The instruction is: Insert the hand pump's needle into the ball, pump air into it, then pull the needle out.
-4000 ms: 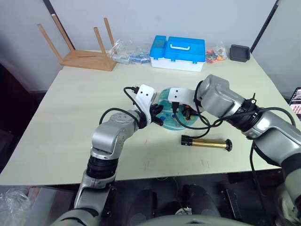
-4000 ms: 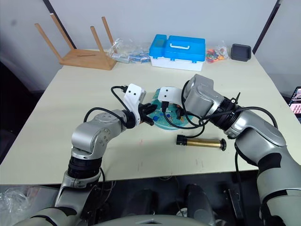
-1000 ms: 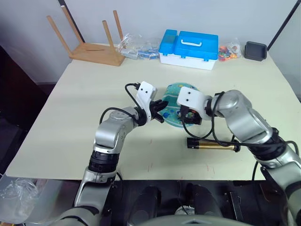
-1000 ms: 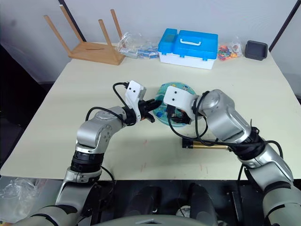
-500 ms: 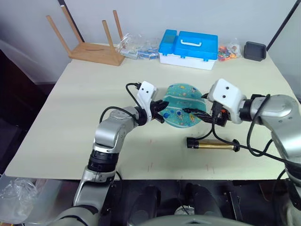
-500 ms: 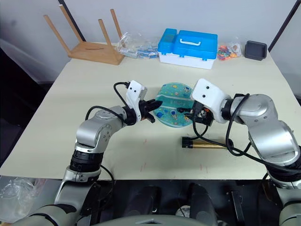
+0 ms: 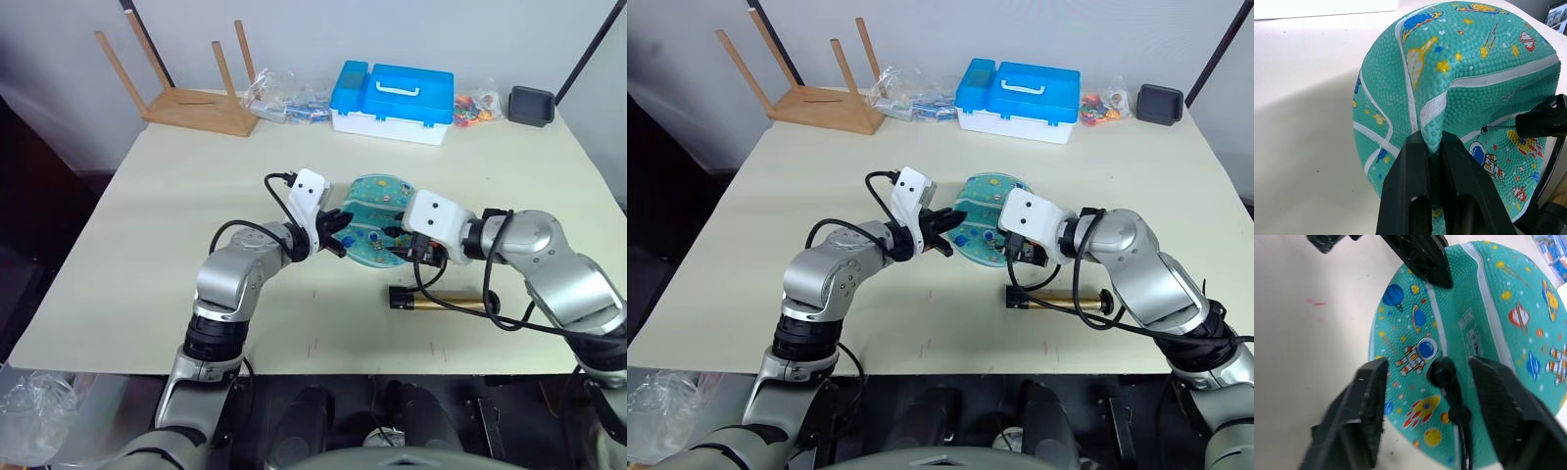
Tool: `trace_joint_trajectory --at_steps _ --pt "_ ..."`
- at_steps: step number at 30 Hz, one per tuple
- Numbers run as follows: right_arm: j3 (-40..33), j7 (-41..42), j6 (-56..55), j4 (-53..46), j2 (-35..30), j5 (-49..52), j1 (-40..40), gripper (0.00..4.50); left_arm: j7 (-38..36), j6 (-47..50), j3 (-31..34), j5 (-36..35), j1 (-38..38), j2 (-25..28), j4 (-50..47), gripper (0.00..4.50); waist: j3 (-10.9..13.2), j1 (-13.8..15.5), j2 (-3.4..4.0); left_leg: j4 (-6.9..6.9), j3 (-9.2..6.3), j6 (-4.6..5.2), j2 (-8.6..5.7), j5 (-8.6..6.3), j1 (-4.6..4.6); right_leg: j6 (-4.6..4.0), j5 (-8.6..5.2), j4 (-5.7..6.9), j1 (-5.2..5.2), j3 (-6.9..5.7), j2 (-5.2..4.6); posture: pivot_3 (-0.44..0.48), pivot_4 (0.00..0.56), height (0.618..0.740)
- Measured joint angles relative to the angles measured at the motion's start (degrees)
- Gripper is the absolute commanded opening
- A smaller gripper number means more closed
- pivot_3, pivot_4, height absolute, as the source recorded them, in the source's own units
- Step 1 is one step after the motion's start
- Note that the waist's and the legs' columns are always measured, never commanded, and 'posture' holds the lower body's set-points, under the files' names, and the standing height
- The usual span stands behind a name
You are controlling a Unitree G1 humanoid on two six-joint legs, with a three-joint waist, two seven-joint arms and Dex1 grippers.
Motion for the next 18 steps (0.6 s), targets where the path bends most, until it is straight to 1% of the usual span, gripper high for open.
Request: trace_joint_trajectory --at_steps 7,18 --pt "3.6 0.2 -2.4 3.7 0.4 -2.6 -2.1 2.71 0.7 0.4 0.1 -0.2 0.1 0.0 -0.3 0.0 0.0 -0.1 -0.01 0.04 0.04 0.0 -0.03 0.0 0.02 0.0 0.0 0.03 0.0 0.04 0.01 0.0 0.15 0.74" --pt "5.4 1.2 -2.7 5.7 0.4 -4.8 -2.9 2.71 1.3 0.4 0.0 -0.6 0.1 0.0 -0.3 0.0 0.0 -0.1 -0.01 0.12 0.06 0.0 -0.05 0.01 0.04 -0.02 0.02 0.08 0.02 0.07 0.02 0.0 0.15 0.74"
